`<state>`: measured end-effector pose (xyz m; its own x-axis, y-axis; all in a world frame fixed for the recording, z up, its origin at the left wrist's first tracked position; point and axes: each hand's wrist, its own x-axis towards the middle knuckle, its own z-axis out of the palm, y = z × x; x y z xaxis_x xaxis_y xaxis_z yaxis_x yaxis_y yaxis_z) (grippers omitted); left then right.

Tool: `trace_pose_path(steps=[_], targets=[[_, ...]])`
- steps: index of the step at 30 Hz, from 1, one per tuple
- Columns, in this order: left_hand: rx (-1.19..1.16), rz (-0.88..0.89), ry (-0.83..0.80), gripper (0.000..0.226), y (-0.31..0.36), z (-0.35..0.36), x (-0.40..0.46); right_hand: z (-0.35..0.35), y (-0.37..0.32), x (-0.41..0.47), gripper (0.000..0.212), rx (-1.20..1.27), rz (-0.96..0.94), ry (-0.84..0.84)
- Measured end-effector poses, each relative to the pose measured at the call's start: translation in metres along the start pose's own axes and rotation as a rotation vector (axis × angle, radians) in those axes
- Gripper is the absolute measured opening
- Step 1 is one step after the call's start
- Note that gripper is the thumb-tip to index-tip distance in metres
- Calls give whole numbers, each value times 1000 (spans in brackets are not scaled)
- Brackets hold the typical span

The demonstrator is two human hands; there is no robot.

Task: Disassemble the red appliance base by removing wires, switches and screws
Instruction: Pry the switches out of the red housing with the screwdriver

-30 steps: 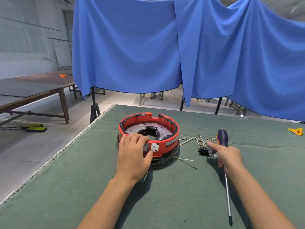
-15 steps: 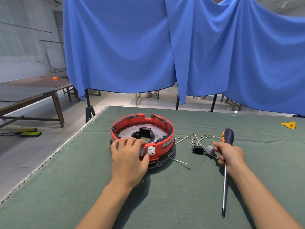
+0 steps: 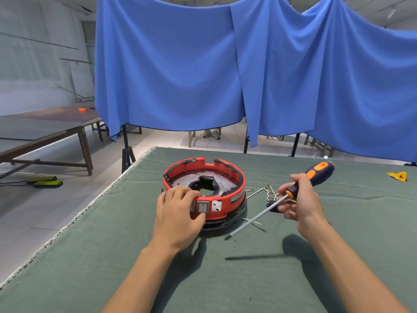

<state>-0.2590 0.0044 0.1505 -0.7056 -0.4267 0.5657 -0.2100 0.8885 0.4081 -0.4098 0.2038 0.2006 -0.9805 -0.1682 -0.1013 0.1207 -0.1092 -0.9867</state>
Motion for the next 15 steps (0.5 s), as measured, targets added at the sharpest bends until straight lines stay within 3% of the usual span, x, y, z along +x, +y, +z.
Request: trace_pose_path(steps=[5,8,15], targets=[[66,-23,36,44,3,5,-2,-4,7,-4,38,133,-78,36],[129,-47,49,45,10,7,-4,-6,8,-9,28,136,-172,13],[120,-53,53,43,13,6,-5,3,-20,-28,29,-74,-314,-246]])
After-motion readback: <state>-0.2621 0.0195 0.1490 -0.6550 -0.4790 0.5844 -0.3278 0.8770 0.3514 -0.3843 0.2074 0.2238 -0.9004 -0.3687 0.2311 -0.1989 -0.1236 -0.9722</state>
